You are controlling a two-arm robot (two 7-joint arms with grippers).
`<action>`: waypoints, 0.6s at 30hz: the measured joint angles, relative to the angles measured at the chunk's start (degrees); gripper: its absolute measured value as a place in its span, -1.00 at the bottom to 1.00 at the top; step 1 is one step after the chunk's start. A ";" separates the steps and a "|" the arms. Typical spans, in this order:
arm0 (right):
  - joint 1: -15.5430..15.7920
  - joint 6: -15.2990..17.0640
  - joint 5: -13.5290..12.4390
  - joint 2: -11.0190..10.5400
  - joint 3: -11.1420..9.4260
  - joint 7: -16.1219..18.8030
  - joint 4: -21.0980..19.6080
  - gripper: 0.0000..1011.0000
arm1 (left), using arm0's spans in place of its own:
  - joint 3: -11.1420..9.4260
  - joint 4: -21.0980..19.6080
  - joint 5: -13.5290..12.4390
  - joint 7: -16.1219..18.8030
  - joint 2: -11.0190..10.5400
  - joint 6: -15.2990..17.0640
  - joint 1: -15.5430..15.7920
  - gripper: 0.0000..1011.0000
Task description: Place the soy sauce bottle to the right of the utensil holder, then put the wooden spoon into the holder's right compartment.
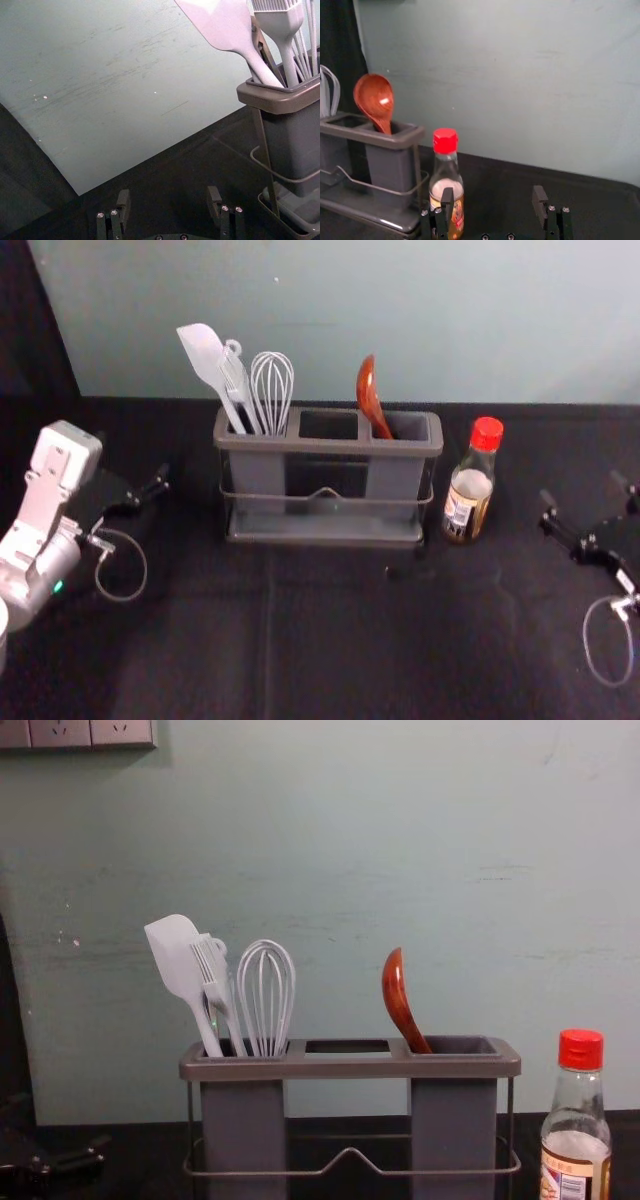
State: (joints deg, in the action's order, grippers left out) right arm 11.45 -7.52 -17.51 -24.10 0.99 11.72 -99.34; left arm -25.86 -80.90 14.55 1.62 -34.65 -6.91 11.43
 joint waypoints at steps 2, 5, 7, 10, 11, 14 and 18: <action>-0.33 -0.27 0.27 0.50 0.08 0.22 1.36 0.99 | 0.00 0.00 0.00 0.00 0.00 0.00 0.00 0.99; -0.71 -0.41 0.68 1.10 0.25 0.58 2.56 0.99 | 0.00 0.00 0.00 0.00 0.00 0.00 0.00 0.99; -0.84 -0.42 0.88 1.38 0.31 0.78 3.00 0.99 | 0.00 0.00 0.00 0.00 0.00 0.00 0.00 0.99; -1.00 -0.42 1.26 1.87 0.32 1.03 3.43 0.99 | 0.00 0.00 0.00 0.00 0.00 0.00 0.00 0.99; -1.03 -0.42 1.36 1.98 0.32 1.07 3.50 0.99 | 0.00 0.00 0.00 0.00 0.00 0.00 0.00 0.99; -1.13 -0.41 1.77 2.48 0.19 1.51 3.78 0.99 | 0.00 0.00 0.00 0.00 0.00 0.00 0.00 0.99; -1.16 -0.40 1.83 2.60 0.13 1.65 3.86 0.99 | 0.00 0.00 0.00 0.00 0.00 0.00 0.00 0.99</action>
State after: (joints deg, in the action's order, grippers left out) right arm 10.29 -7.92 -15.67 -21.50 1.12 13.37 -95.48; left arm -25.86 -80.90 14.55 1.62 -34.65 -6.91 11.43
